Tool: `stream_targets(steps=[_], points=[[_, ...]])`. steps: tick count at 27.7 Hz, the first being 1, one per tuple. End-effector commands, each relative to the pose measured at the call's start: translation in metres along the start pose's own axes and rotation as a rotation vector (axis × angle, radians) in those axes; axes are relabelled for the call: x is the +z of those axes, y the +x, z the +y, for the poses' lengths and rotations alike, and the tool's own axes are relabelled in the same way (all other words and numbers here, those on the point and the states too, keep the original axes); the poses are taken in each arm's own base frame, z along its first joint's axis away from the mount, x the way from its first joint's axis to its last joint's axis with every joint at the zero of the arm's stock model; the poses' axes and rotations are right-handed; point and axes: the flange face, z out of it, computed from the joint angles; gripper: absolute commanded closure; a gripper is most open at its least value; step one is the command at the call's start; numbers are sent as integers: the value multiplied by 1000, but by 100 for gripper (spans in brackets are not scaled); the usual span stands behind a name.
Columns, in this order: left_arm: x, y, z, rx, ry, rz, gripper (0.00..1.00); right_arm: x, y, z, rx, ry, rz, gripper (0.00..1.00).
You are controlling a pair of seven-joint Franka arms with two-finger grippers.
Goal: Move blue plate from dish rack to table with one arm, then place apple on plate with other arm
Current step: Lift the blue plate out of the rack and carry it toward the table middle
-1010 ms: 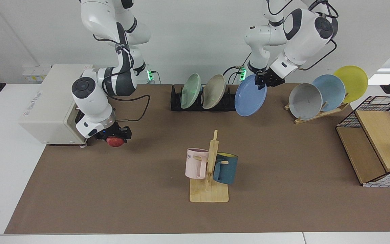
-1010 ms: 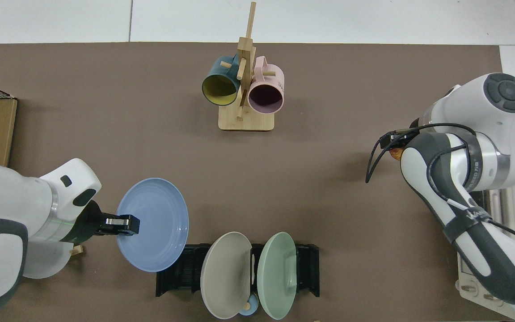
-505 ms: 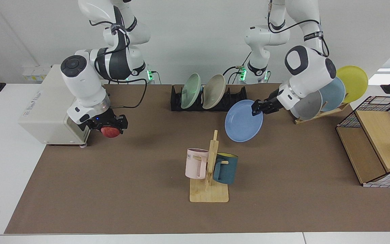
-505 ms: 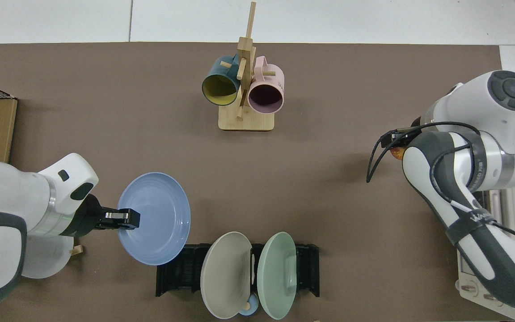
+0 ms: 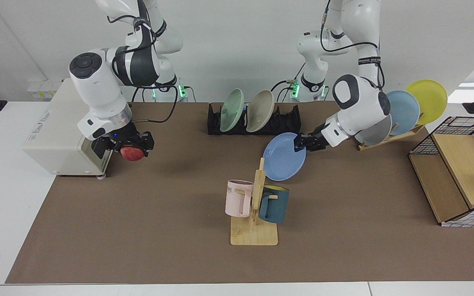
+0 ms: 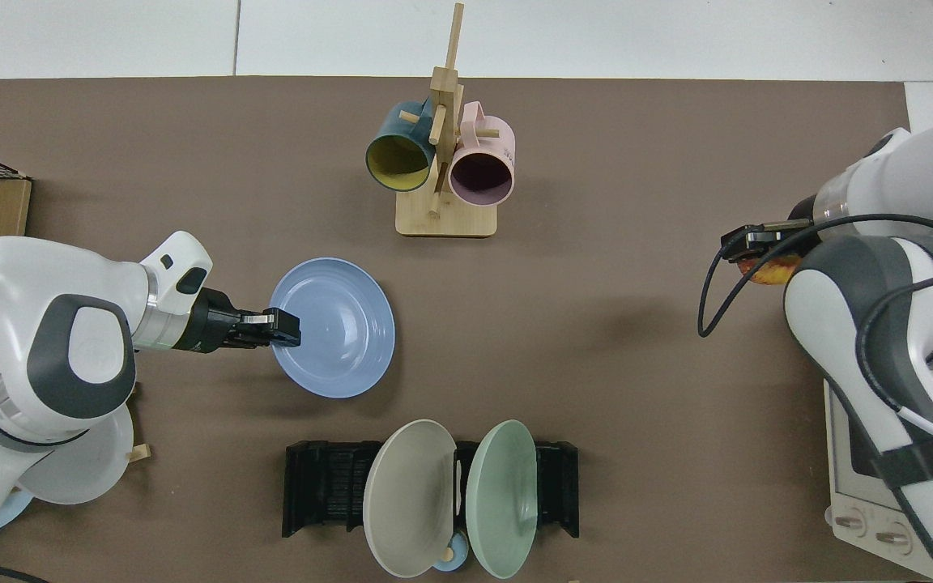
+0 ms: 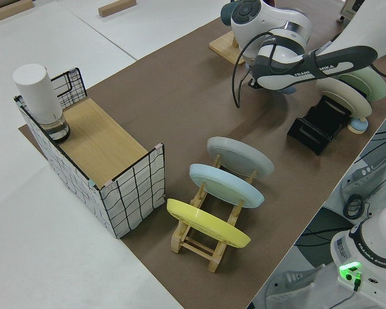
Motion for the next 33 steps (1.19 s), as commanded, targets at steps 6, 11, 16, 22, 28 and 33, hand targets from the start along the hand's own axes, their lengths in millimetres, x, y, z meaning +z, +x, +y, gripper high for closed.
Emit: stream_targets(steps=[6, 11, 16, 22, 28, 33], points=[[20, 0, 30, 37, 4, 18, 100, -2, -4, -2, 22, 8, -9, 90], [30, -2, 45, 21, 19, 27, 100, -3, -4, -2, 22, 8, -7, 89], [34, -3, 51, 31, 23, 37, 83, -2, -4, -2, 23, 10, -9, 89], [34, 1, 51, 33, 31, 75, 59, 1, -5, -2, 23, 9, -14, 89], [34, 2, 51, 39, 34, 79, 26, 1, -5, -2, 21, 9, -15, 88], [33, 2, 51, 57, 60, 74, 13, 2, -5, -2, 21, 9, -15, 88]])
